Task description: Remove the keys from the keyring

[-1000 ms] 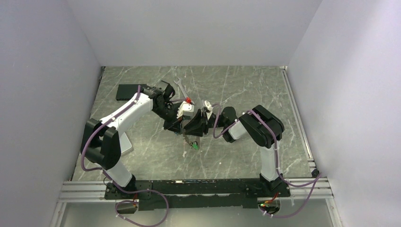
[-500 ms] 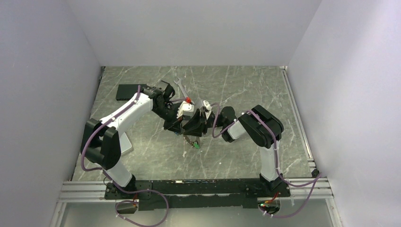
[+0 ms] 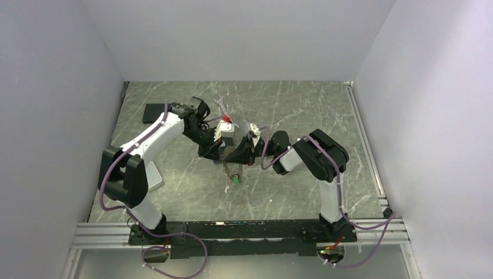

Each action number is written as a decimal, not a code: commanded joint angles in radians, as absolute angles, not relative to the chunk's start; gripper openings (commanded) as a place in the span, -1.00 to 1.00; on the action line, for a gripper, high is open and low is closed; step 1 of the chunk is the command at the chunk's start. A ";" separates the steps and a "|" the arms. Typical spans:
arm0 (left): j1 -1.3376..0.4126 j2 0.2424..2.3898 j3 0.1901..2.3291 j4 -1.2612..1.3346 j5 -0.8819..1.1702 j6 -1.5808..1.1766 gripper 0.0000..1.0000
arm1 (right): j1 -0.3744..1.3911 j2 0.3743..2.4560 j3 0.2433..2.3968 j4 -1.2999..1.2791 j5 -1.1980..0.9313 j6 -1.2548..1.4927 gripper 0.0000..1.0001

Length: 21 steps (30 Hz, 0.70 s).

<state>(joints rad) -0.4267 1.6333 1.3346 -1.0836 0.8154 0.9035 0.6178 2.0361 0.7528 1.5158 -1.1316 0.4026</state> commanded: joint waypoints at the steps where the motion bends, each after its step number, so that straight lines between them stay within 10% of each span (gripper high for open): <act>1: -0.416 1.618 1.359 -1.052 0.849 0.876 -1.00 | 0.626 1.986 0.753 1.651 -1.155 0.373 -1.00; 21: -0.441 1.677 1.420 -1.015 0.820 0.835 -1.00 | 0.640 1.948 0.764 1.491 -1.167 0.310 -1.00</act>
<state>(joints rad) -0.4149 1.6634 1.3720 -1.0679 0.7647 0.8253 0.6193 1.9949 0.7387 1.4654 -1.1370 0.3244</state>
